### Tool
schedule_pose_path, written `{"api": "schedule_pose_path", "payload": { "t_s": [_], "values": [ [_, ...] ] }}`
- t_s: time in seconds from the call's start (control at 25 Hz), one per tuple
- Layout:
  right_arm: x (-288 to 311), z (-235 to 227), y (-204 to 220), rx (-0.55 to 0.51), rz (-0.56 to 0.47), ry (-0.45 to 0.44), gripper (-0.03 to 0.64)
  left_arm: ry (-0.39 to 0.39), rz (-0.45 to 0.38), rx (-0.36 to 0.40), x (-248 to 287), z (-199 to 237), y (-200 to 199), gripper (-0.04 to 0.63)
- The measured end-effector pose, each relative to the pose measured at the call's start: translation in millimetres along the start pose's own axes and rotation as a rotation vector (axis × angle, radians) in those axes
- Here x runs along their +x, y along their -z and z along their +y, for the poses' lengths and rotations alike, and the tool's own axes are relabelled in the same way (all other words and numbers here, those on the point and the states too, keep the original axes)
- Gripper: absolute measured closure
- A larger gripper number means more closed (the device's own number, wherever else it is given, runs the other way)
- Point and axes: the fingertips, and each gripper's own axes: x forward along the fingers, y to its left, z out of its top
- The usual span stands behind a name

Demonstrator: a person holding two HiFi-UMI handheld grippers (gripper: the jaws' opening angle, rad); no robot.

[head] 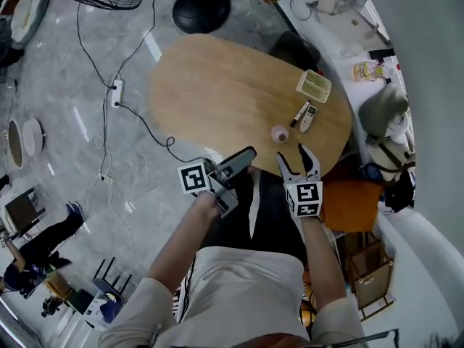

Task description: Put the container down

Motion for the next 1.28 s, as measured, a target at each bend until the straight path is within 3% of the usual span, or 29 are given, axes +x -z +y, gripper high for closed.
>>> {"api": "schedule_pose_path", "payload": {
  "t_s": [0.32,0.44,0.84,1.04,1.28],
  "values": [
    [-128.6,46.6,-74.6,0.043,-0.098,0.019,0.437,-0.098,0.178,0.457,-37.5,-106.7,47.0,0.472],
    [-171.3,66.3,-90.5,-0.005,-0.131,0.022,0.448,-0.111,0.183,0.583,-52.7,-141.3,58.7,0.494],
    [-290.1,88.5,-138.0,-0.142,-0.267,0.042,0.528,-0.104,0.126,0.841,-90.2,-229.2,102.4,0.538],
    [-328.4,84.8,-145.4,-0.196,-0.31,0.022,0.583,-0.118,0.112,0.967,-86.2,-257.1,131.4,0.548],
    [-370.6,69.4,-153.8,-0.229,-0.347,-0.027,0.598,-0.148,0.08,1.107,-74.3,-283.0,160.3,0.551]
  ]
}}
